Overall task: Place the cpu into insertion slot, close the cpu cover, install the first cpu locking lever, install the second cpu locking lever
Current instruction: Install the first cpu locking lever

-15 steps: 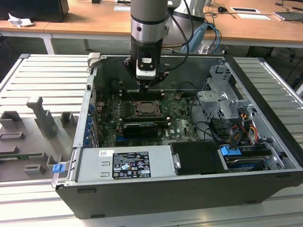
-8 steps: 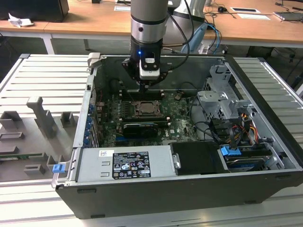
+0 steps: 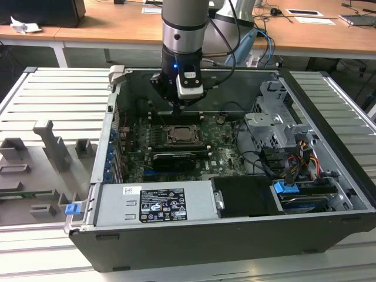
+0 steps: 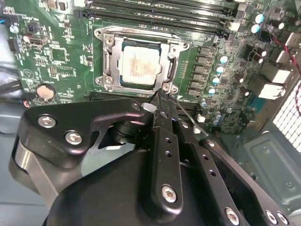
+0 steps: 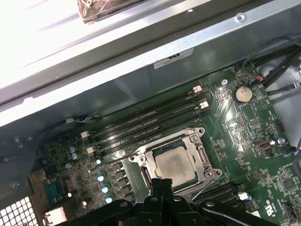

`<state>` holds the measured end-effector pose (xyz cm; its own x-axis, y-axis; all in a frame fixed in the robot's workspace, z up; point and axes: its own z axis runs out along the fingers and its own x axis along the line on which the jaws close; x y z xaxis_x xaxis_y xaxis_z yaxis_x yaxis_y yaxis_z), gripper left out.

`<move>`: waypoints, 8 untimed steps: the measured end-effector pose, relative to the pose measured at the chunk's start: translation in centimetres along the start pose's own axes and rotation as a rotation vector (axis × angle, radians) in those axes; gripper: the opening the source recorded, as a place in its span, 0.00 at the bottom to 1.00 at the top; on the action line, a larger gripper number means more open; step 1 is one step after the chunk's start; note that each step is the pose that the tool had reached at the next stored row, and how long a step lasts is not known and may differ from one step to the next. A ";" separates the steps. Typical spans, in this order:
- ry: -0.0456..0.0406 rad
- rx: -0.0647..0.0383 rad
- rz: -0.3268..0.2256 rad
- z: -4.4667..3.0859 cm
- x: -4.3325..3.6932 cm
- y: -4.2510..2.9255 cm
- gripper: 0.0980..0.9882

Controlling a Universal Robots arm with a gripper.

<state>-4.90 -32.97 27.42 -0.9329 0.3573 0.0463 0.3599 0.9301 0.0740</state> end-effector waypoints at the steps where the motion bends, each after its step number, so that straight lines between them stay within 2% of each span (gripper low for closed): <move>1: 0.0006 0.000 -0.009 0.00 0.00 0.00 0.01; 7: 0.0053 0.003 -0.073 0.00 0.00 0.00 0.01; 8: 0.0070 0.004 -0.097 0.00 0.00 0.00 0.01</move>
<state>-4.89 -32.97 27.41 -0.9632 0.2648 0.0462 0.2676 0.9607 0.0741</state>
